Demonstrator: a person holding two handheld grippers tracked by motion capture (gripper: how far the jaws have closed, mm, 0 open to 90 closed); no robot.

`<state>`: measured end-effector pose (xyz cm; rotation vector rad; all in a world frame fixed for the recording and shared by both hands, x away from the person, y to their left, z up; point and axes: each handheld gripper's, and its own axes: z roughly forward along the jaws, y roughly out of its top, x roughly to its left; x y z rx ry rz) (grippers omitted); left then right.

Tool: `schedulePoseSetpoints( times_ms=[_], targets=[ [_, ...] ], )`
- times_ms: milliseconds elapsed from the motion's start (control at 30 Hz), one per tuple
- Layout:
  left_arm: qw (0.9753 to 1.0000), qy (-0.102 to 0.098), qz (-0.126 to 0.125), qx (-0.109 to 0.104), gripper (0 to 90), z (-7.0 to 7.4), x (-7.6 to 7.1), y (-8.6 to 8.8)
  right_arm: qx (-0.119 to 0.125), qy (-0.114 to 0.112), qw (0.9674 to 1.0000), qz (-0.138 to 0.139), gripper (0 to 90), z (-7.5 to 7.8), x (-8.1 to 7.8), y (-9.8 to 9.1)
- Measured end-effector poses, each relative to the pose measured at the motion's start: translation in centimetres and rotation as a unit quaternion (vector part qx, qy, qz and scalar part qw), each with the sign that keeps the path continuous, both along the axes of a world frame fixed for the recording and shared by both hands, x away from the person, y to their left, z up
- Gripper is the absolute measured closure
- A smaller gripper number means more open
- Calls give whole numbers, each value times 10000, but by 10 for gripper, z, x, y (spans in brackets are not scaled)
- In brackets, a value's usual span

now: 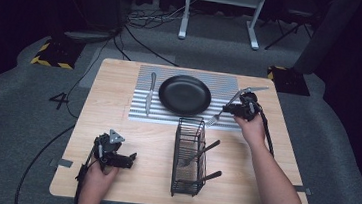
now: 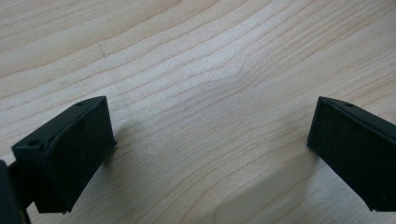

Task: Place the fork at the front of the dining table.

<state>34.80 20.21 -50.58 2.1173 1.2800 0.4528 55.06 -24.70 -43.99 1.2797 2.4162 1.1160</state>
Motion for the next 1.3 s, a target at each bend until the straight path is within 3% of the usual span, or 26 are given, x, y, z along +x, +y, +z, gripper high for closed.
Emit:
schedulePoseSetpoints(
  times_ms=[200, 400, 767, 800, 967, 1000, 1033, 1067, 1167, 1300],
  targets=[
    [10000, 7, 3, -8, 5, 0, 0, 0, -106, 42, 9999, -19, 727, -4, 1, 1],
    [10000, 7, 3, -10, 5, 0, 0, 0, -396, 117, 9991, 52, 752, -13, 3, 6],
    [10000, 7, 5, -10, 5, 0, 0, 0, -406, 188, 9990, 43, 736, -22, 5, 11],
    [10000, 7, 5, -9, 5, 0, 0, 0, -391, 197, 9990, 38, 725, -21, 4, 11],
    [10000, 4, 6, -10, 5, 0, 0, 0, -117, 13, 9999, 101, 503, -9, -12, 12],
    [10000, 4, 6, -10, 5, 0, 0, 0, -117, 13, 9999, 101, 503, -9, -12, 12],
    [10000, 7, 5, -8, 5, 0, 0, 0, -99, 36, 9999, 134, 411, -7, -19, 16],
    [10000, 7, 5, -8, 5, 0, 0, 0, -93, 103, 9998, 156, 380, -7, -21, 18],
    [10000, 6, 8, -13, 5, 0, 0, 0, -121, 155, 9993, 309, 363, -8, -31, 26],
    [10000, 7, 5, -8, 5, 0, 0, 0, -456, 197, 9975, 501, 363, -15, -41, 43]
  ],
)
